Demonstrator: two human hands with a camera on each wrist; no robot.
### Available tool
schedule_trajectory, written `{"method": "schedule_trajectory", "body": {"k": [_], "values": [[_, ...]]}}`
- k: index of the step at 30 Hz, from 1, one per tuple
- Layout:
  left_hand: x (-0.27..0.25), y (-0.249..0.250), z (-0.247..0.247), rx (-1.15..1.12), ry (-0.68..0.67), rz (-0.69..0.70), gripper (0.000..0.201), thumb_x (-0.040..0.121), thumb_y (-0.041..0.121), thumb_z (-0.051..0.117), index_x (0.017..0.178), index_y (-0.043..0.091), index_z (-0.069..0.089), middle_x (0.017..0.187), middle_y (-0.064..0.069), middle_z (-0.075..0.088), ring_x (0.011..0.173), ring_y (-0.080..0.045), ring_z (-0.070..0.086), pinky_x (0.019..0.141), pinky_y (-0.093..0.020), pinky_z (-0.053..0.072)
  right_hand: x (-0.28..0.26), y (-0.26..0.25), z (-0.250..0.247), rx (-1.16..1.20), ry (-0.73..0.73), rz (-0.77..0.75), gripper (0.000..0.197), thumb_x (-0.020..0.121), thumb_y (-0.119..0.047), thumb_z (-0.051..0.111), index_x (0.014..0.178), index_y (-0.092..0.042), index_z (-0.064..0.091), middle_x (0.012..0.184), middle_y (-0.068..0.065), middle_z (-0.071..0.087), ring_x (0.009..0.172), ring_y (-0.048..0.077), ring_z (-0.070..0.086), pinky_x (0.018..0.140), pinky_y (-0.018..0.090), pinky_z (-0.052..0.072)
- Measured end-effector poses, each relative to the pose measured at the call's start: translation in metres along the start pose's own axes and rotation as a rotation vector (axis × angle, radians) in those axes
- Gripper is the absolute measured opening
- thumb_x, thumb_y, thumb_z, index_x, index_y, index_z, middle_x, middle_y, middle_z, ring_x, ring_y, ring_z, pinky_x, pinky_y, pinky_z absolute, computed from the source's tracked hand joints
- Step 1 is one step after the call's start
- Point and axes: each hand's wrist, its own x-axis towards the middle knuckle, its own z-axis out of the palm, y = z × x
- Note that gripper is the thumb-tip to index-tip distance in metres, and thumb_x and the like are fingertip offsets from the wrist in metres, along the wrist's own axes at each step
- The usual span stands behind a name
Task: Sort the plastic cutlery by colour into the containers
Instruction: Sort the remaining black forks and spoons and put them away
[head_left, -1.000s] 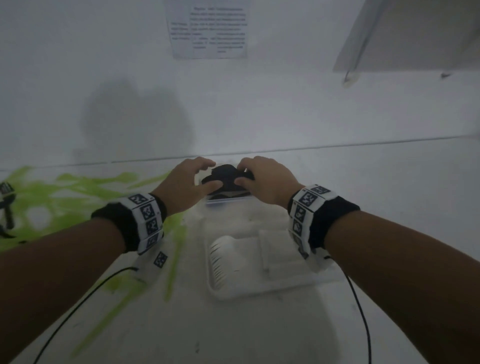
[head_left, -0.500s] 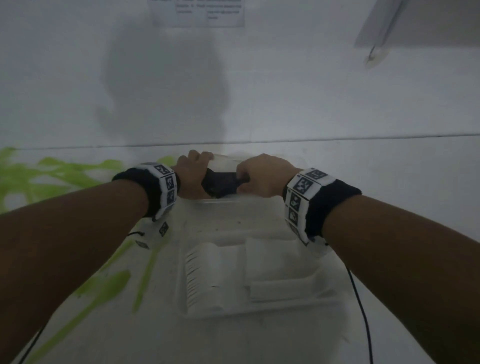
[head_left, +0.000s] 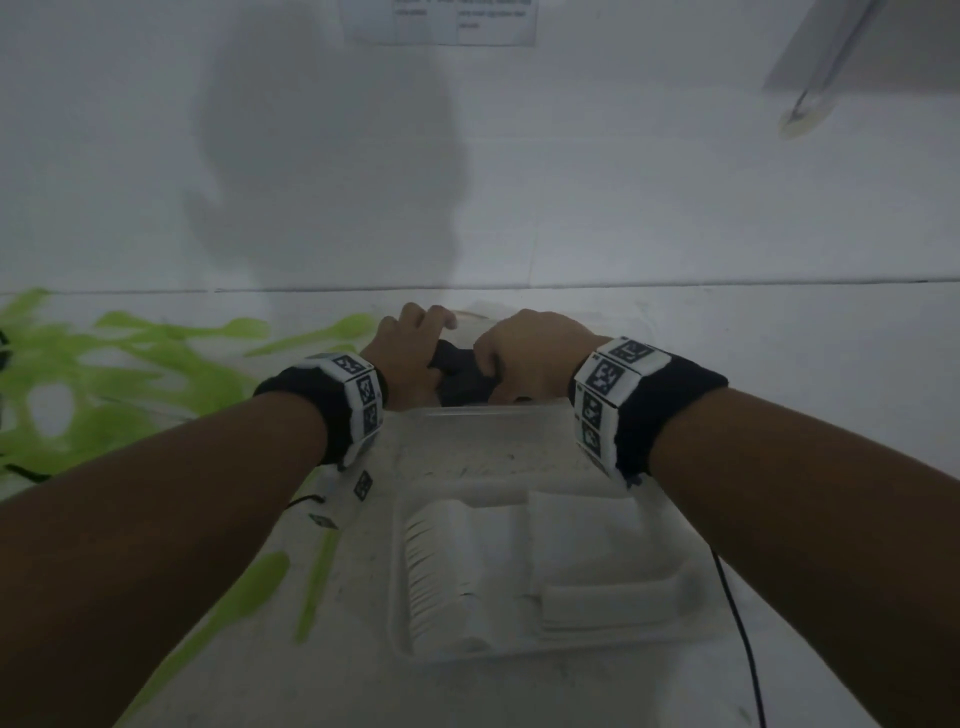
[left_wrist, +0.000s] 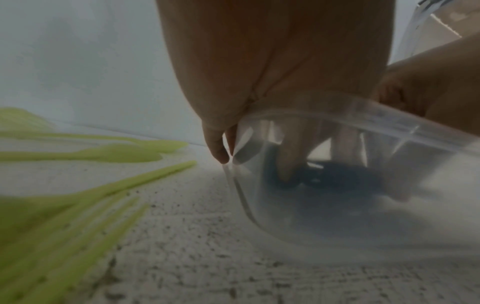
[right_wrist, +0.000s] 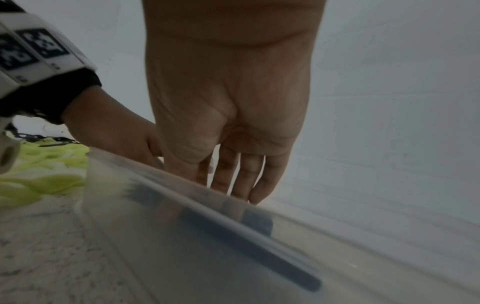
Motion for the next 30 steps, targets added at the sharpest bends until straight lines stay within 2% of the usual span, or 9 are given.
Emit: {"method": "schedule_trajectory", "body": {"k": [4, 8, 11, 14, 16, 19, 22, 25, 30], "values": [[-0.002, -0.002, 0.004, -0.085, 0.04, 0.014, 0.064, 0.081, 0.022, 0.064, 0.139, 0.023, 0.04, 0.135, -0.012, 0.04, 0.118, -0.037, 0.045, 0.098, -0.051, 0.043, 0.01, -0.01, -0.002, -0.084, -0.036, 0.048, 0.022, 0.087, -0.036, 0.077, 0.083, -0.019, 0.064, 0.086, 0.0, 0.063, 0.084, 0.024, 0.063, 0.074, 0.035, 0.056], [-0.003, -0.002, 0.007, -0.141, 0.074, 0.016, 0.068, 0.082, 0.021, 0.069, 0.143, 0.025, 0.04, 0.139, -0.009, 0.039, 0.125, -0.034, 0.042, 0.101, -0.048, 0.043, 0.014, -0.014, -0.002, -0.109, -0.049, 0.09, 0.027, 0.083, -0.04, 0.081, 0.094, -0.017, 0.071, 0.083, 0.0, 0.062, 0.078, 0.021, 0.062, 0.069, 0.033, 0.053], [-0.006, 0.0, 0.005, -0.193, 0.065, 0.023, 0.074, 0.084, 0.034, 0.07, 0.149, 0.026, 0.037, 0.145, -0.006, 0.035, 0.132, -0.032, 0.035, 0.107, -0.045, 0.039, 0.019, -0.017, -0.007, -0.125, -0.066, 0.103, 0.035, 0.08, -0.048, 0.083, 0.092, -0.017, 0.073, 0.076, -0.002, 0.059, 0.072, 0.018, 0.058, 0.065, 0.031, 0.05], [-0.008, -0.002, 0.0, -0.177, -0.008, 0.064, 0.093, 0.08, 0.045, 0.079, 0.155, 0.027, 0.028, 0.152, -0.005, 0.028, 0.139, -0.031, 0.027, 0.111, -0.044, 0.034, 0.024, -0.022, -0.008, -0.12, -0.07, 0.113, 0.043, 0.078, -0.053, 0.083, 0.095, -0.015, 0.076, 0.075, -0.002, 0.059, 0.069, 0.016, 0.056, 0.066, 0.031, 0.048], [-0.008, -0.003, -0.003, -0.121, -0.035, 0.09, 0.105, 0.074, 0.049, 0.085, 0.157, 0.026, 0.024, 0.153, -0.006, 0.026, 0.14, -0.032, 0.027, 0.111, -0.045, 0.034, 0.027, -0.026, -0.007, -0.106, -0.044, 0.105, 0.043, 0.079, -0.056, 0.082, 0.094, -0.016, 0.077, 0.075, -0.003, 0.059, 0.068, 0.014, 0.054, 0.068, 0.031, 0.049], [-0.007, -0.003, -0.003, -0.09, -0.034, 0.094, 0.106, 0.073, 0.048, 0.087, 0.155, 0.025, 0.025, 0.15, -0.007, 0.028, 0.136, -0.033, 0.031, 0.108, -0.044, 0.036, 0.031, -0.033, -0.007, -0.13, -0.034, 0.087, 0.041, 0.081, -0.055, 0.08, 0.091, -0.016, 0.072, 0.073, -0.004, 0.056, 0.065, 0.012, 0.05, 0.069, 0.031, 0.046], [-0.006, -0.004, -0.003, -0.092, -0.03, 0.102, 0.097, 0.077, 0.042, 0.085, 0.153, 0.023, 0.028, 0.148, -0.008, 0.029, 0.133, -0.034, 0.033, 0.105, -0.043, 0.038, 0.029, -0.028, -0.011, -0.108, -0.116, 0.07, 0.037, 0.081, -0.047, 0.081, 0.093, -0.013, 0.075, 0.085, 0.0, 0.068, 0.078, 0.019, 0.062, 0.073, 0.031, 0.052], [-0.006, -0.005, -0.003, -0.093, -0.04, 0.106, 0.094, 0.078, 0.04, 0.083, 0.152, 0.023, 0.027, 0.148, -0.008, 0.028, 0.132, -0.032, 0.033, 0.104, -0.043, 0.039, 0.02, -0.014, -0.012, -0.11, -0.151, 0.102, 0.034, 0.079, -0.041, 0.085, 0.1, -0.015, 0.076, 0.104, 0.003, 0.072, 0.096, 0.024, 0.067, 0.089, 0.038, 0.058], [-0.003, -0.005, -0.004, -0.092, -0.052, 0.1, 0.092, 0.076, 0.03, 0.082, 0.15, 0.025, 0.028, 0.145, -0.007, 0.029, 0.13, -0.032, 0.033, 0.1, -0.043, 0.043, 0.02, -0.013, -0.008, -0.13, -0.117, 0.119, 0.035, 0.081, -0.042, 0.084, 0.102, -0.015, 0.076, 0.103, 0.005, 0.07, 0.094, 0.025, 0.067, 0.085, 0.036, 0.058]]}}
